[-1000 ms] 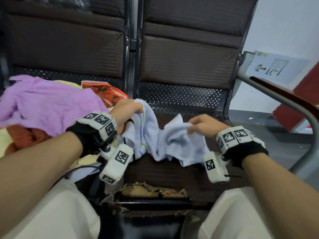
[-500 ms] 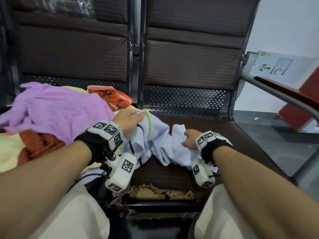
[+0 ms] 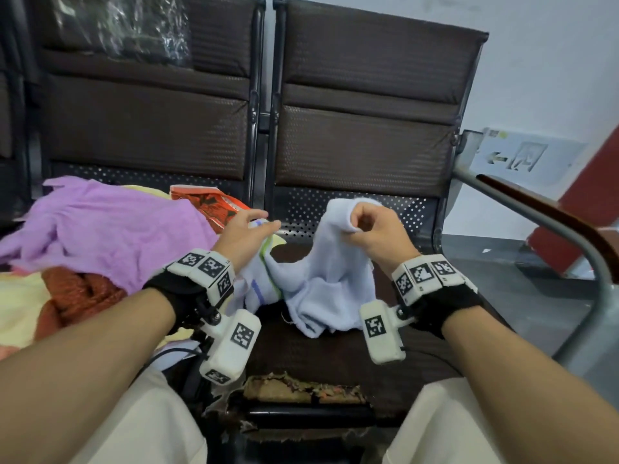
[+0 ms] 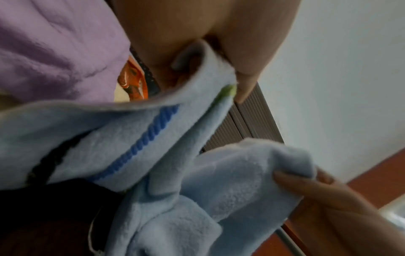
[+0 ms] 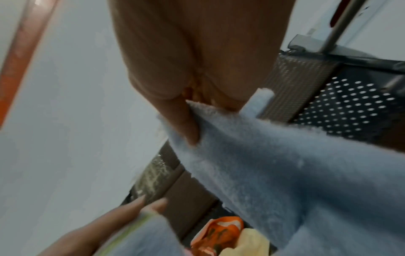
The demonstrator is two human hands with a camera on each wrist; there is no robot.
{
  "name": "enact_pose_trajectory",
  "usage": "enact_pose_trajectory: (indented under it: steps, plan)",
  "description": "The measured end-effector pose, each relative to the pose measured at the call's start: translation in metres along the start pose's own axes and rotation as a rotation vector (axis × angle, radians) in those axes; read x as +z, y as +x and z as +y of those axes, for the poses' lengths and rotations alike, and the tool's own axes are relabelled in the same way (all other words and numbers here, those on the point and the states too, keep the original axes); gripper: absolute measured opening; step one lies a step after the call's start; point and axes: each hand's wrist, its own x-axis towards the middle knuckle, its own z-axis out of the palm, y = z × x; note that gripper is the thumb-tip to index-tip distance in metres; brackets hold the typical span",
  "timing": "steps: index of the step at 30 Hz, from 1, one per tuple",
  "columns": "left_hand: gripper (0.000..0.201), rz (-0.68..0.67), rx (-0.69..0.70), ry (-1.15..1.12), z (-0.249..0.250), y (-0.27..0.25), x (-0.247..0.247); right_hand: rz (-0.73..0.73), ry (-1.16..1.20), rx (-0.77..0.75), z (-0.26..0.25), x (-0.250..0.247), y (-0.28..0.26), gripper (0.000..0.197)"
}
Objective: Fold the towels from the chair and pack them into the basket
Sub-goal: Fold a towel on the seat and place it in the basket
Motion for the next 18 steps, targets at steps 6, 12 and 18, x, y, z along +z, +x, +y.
enact_pose_trajectory:
  steps: [6, 12, 18]
  plan:
    - [0.016, -0.486, 0.108, -0.041, 0.008, -0.029, 0.021, -0.282, 0.119, 0.008, -0.030, -0.002, -0.035, 0.039]
    - [0.026, -0.515, 0.321, -0.025, 0.007, -0.037, 0.028, -0.300, 0.427, 0.433, -0.020, -0.024, -0.053, 0.007]
    - [0.019, -0.533, 0.531, 0.290, 0.011, -0.044, 0.030, -0.286, 0.246, 0.481, -0.011, -0.016, -0.050, 0.034]
